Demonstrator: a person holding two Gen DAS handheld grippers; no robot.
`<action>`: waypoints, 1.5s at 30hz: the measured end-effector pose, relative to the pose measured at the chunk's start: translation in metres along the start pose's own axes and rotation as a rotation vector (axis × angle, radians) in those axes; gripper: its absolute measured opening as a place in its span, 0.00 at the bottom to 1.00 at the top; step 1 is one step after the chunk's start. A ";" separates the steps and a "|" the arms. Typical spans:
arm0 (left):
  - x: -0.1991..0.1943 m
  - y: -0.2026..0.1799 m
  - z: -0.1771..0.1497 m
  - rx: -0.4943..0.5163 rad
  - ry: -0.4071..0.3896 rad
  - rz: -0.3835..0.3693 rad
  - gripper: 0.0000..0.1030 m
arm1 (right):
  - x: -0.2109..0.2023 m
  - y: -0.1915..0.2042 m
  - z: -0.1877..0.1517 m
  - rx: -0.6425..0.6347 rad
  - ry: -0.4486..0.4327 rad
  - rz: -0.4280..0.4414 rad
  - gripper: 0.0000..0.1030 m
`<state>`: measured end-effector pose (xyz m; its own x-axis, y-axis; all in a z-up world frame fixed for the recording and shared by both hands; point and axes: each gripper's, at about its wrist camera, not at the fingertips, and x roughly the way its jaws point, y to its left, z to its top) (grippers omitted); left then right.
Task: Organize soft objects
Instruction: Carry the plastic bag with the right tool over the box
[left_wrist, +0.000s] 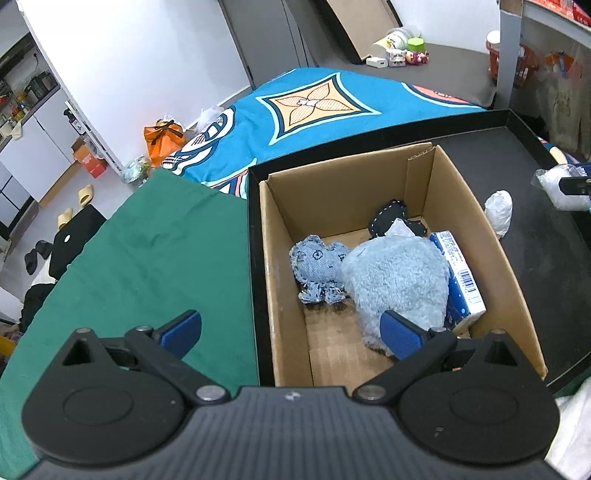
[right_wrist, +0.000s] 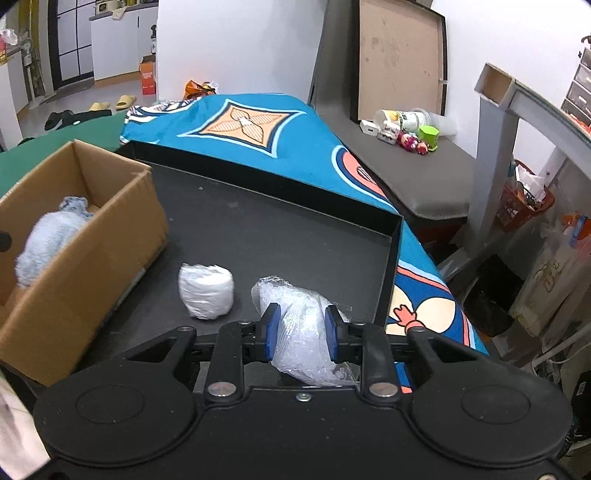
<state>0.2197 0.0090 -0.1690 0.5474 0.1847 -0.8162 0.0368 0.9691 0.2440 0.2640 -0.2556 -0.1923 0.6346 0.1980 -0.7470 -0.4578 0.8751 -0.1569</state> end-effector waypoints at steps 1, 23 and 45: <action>-0.001 0.001 -0.001 -0.003 -0.005 -0.005 0.99 | -0.002 0.002 0.001 -0.003 -0.001 -0.001 0.24; -0.006 0.027 -0.022 -0.054 -0.026 -0.111 0.72 | -0.049 0.064 0.042 -0.040 -0.079 0.042 0.24; 0.002 0.037 -0.041 -0.056 -0.009 -0.218 0.13 | -0.065 0.142 0.072 -0.105 -0.126 0.108 0.25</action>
<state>0.1880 0.0516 -0.1836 0.5394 -0.0311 -0.8415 0.1084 0.9936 0.0327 0.2028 -0.1119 -0.1194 0.6486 0.3476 -0.6771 -0.5857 0.7961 -0.1523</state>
